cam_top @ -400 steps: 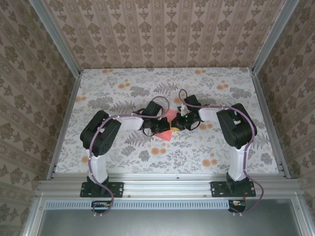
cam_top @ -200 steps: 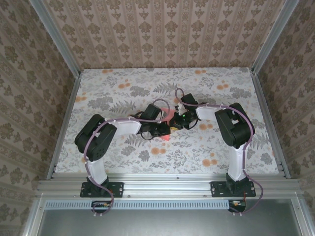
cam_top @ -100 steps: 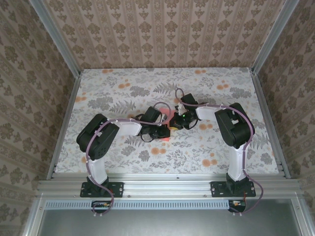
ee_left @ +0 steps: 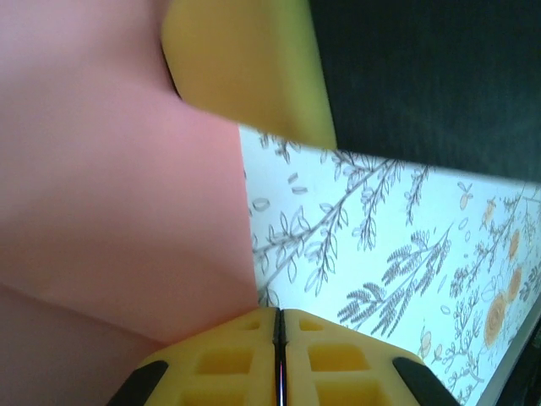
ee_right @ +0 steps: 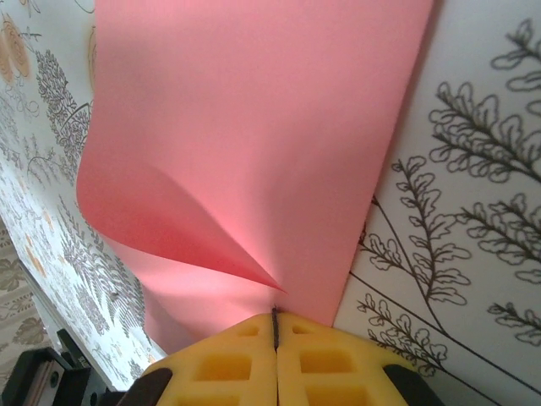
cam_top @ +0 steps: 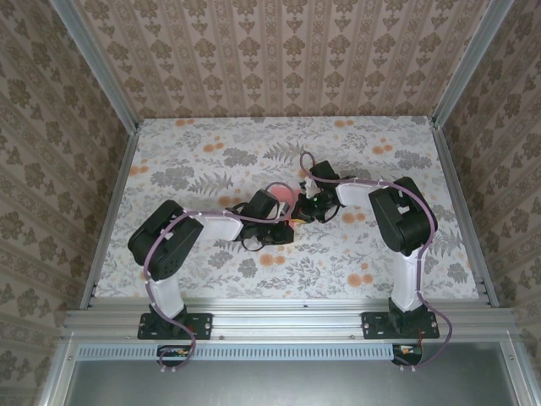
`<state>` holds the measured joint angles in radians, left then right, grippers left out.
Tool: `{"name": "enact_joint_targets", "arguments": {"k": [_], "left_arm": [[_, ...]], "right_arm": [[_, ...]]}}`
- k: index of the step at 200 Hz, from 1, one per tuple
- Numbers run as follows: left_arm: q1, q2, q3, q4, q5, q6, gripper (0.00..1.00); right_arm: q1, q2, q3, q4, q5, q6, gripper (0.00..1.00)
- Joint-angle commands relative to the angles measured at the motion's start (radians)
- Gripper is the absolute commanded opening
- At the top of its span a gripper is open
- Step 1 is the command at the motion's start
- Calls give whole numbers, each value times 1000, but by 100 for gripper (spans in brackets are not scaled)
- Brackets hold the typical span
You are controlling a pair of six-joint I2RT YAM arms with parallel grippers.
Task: Fold a paper plane with a square sheet of paper (pick it up from the middle)
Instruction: Fold the triangle a second time at the center of the table.
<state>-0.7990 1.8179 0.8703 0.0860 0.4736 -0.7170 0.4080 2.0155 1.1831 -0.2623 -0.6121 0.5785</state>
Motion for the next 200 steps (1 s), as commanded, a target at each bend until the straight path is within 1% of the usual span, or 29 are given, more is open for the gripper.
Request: {"name": "enact_joint_targets", "arguments": {"k": [1,68,106,150,182,200], "left_arm": [[-39,-31,-43,-69,25,5,10],[-72,-58,-93,-69,18,-12,10],[-66,-107,-43,-100,23,-4,11],[-8,-161,25,-136,35,18,12],[46,-129,67,-145,45,43,12],[72,-95,77,-124,49,47,12]], "right_arm": [[9,40,-19,-107,124,-13,8],[8,39,-22,-112,129,-22,7],[10,32,-23,-108,123,-28,7],[11,32,-24,-100,111,-31,7],[13,30,-23,-92,103,-29,7],[12,29,-24,-88,99,-29,7]]}}
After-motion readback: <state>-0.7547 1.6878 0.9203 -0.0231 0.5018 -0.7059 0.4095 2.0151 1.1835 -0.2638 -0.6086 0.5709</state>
